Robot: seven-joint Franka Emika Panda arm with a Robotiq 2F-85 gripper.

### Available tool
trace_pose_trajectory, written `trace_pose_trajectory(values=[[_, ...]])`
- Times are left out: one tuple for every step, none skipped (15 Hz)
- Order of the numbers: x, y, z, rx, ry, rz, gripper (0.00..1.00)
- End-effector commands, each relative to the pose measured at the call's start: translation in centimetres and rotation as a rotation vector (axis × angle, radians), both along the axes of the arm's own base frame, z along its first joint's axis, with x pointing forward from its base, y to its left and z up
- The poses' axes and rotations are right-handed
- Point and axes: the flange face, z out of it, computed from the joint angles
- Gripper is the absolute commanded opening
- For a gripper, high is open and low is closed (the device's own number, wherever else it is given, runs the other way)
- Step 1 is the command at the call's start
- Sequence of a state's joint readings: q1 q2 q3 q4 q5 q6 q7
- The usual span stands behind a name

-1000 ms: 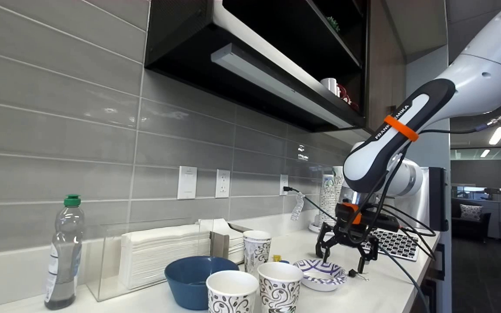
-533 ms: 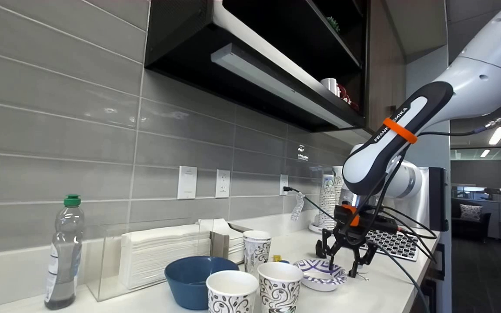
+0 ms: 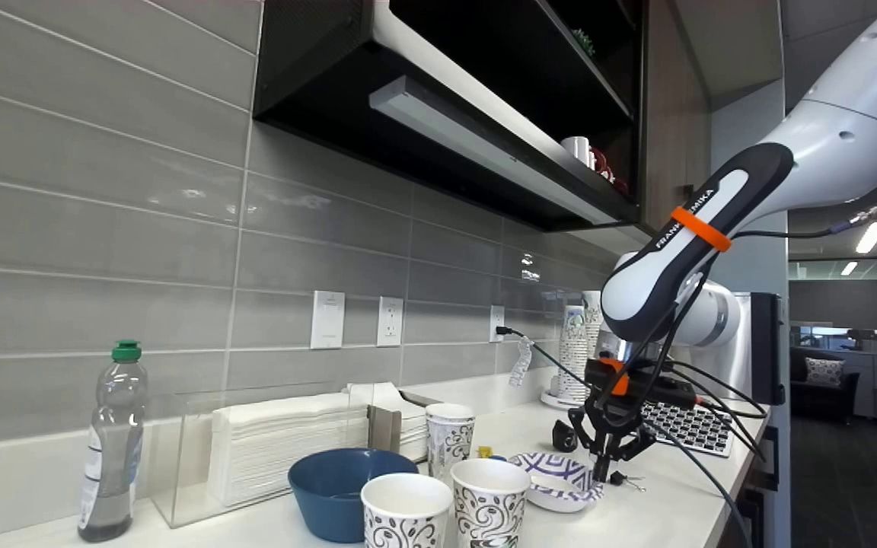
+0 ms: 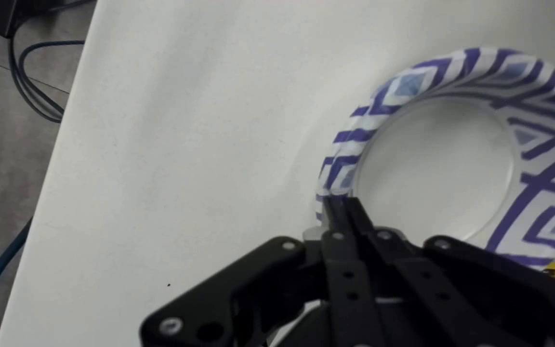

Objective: Pick up one paper bowl from the stack of paper bowls and put it on the kitchen counter

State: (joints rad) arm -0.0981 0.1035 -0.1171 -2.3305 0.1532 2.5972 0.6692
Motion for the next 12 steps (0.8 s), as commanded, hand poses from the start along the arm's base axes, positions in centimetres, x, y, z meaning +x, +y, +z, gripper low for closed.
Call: trace_pose_trajectory(values=[[0.2, -0.3, 0.1, -0.013, -0.009, -0.024, 0.00], [0.2, -0.4, 0.2, -0.012, -0.011, -0.026, 0.00], [0.2, -0.5, 0.4, -0.012, -0.014, -0.028, 0.00], [0.2, -0.6, 0.6, -0.011, -0.018, -0.029, 0.00], [0.2, -0.7, 0.7, -0.011, -0.020, -0.030, 0.00], [0.2, -0.7, 0.9, -0.011, -0.026, -0.029, 0.00], [0.2, -0.7, 1.2, -0.004, -0.032, -0.024, 0.00], [0.2, -0.6, 1.5, 0.001, -0.042, -0.020, 0.00], [0.2, -0.6, 1.8, 0.006, -0.049, -0.012, 0.00], [0.2, -0.6, 2.1, 0.010, -0.056, -0.010, 0.00], [0.2, -0.6, 2.2, 0.014, -0.048, -0.003, 0.00], [0.2, -0.6, 2.1, 0.019, -0.045, 0.006, 0.00]])
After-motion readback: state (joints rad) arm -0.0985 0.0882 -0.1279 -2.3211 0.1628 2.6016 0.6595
